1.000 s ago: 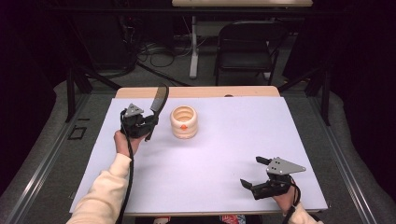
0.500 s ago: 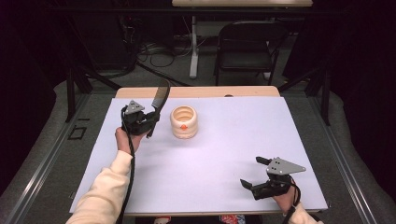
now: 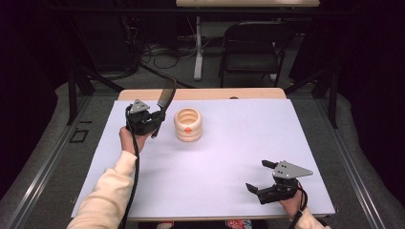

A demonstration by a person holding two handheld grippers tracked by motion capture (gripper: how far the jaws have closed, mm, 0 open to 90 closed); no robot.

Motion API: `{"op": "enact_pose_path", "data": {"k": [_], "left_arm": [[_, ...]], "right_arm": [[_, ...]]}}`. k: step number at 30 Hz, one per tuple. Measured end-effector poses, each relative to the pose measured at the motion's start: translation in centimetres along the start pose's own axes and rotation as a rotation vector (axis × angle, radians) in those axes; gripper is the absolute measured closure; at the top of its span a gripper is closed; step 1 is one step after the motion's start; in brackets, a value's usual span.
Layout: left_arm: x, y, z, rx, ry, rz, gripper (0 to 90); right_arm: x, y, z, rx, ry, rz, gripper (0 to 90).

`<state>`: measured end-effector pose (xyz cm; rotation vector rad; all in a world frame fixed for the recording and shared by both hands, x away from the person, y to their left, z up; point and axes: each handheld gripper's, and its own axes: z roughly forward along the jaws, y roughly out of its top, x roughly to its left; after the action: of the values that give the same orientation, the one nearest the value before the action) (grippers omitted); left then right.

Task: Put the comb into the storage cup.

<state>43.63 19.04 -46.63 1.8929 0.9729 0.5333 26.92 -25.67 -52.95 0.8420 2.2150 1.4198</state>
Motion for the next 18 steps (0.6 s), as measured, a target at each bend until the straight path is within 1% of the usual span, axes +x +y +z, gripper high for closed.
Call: {"op": "enact_pose_path", "data": {"k": [10, 15, 18], "left_arm": [[0.0, 0.7, -0.1, -0.021, -0.006, -0.008, 72.6], [-0.1, 1.4, -0.1, -0.031, -0.005, 0.002, 72.6], [-0.2, 1.8, -0.1, -0.041, -0.008, -0.001, 72.6]], "right_arm": [[0.0, 0.1, -0.1, -0.004, -0.002, -0.002, 0.0], [0.0, 0.0, -0.1, -0.003, -0.004, -0.002, 0.0], [0.0, 0.0, -0.2, -0.004, -0.006, -0.002, 0.0]]}}
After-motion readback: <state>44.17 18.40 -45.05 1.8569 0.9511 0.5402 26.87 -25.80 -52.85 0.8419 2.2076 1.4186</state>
